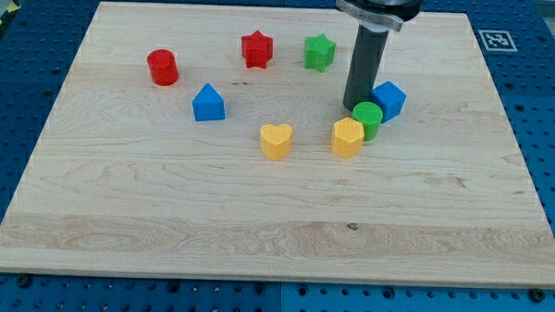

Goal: Move the blue cube slightly near to the green circle

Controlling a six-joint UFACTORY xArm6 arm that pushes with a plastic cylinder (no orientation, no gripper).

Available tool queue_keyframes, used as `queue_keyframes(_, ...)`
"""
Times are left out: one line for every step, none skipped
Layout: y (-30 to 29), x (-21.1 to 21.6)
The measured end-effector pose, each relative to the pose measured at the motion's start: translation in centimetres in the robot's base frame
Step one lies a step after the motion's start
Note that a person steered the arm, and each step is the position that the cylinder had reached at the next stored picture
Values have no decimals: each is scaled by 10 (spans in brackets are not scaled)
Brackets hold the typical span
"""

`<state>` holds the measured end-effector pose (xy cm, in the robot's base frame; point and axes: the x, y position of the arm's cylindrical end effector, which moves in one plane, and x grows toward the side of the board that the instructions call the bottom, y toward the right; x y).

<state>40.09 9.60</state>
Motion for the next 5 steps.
queue_keyframes(0, 0)
queue_keyframes(-4, 1)
queue_keyframes(-7, 1)
queue_keyframes(-9, 1)
queue_keyframes(-15, 15)
